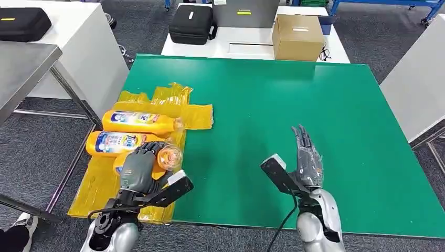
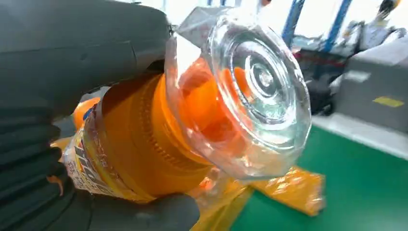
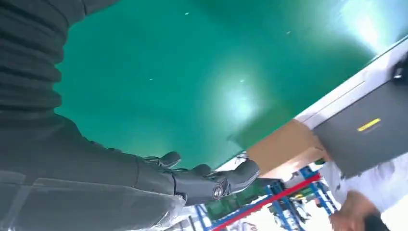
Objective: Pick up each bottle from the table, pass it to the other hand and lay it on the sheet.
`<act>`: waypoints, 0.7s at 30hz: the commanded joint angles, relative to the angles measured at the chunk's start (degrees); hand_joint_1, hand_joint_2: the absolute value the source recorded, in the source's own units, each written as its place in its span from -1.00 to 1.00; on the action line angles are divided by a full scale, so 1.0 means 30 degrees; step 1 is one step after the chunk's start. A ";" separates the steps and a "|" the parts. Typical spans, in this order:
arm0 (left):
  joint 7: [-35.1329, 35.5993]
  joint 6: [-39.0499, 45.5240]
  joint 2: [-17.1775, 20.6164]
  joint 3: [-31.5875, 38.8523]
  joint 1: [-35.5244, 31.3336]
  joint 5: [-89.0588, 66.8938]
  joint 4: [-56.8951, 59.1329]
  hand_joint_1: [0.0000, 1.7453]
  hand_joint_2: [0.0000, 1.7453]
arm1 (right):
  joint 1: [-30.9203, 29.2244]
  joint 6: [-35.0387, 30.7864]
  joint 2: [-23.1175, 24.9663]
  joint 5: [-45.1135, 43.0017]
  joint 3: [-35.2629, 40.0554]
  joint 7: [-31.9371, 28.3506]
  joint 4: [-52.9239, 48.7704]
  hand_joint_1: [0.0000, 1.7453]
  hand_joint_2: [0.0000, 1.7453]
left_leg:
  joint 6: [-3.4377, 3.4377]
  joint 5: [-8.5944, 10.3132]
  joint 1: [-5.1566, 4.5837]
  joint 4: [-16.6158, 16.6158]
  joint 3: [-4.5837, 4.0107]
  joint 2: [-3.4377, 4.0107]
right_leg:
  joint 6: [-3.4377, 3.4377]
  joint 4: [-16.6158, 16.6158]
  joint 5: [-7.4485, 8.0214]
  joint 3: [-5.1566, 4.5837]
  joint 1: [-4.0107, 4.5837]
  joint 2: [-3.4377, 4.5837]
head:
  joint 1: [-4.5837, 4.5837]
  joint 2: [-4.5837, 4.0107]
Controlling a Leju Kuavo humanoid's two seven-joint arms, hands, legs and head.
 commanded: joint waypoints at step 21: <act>0.1343 -0.0848 -0.0574 0.4606 -0.2900 -0.1250 0.6657 -1.00 1.00 | 0.0349 0.0315 0.0275 0.0658 -0.0307 0.0649 -0.0567 -1.00 1.00 | -0.0030 -0.0019 0.0016 -0.0015 0.0126 0.0054 | -0.0027 -0.0016 -0.0011 0.0108 0.0026 0.0044 | -0.0008 0.0000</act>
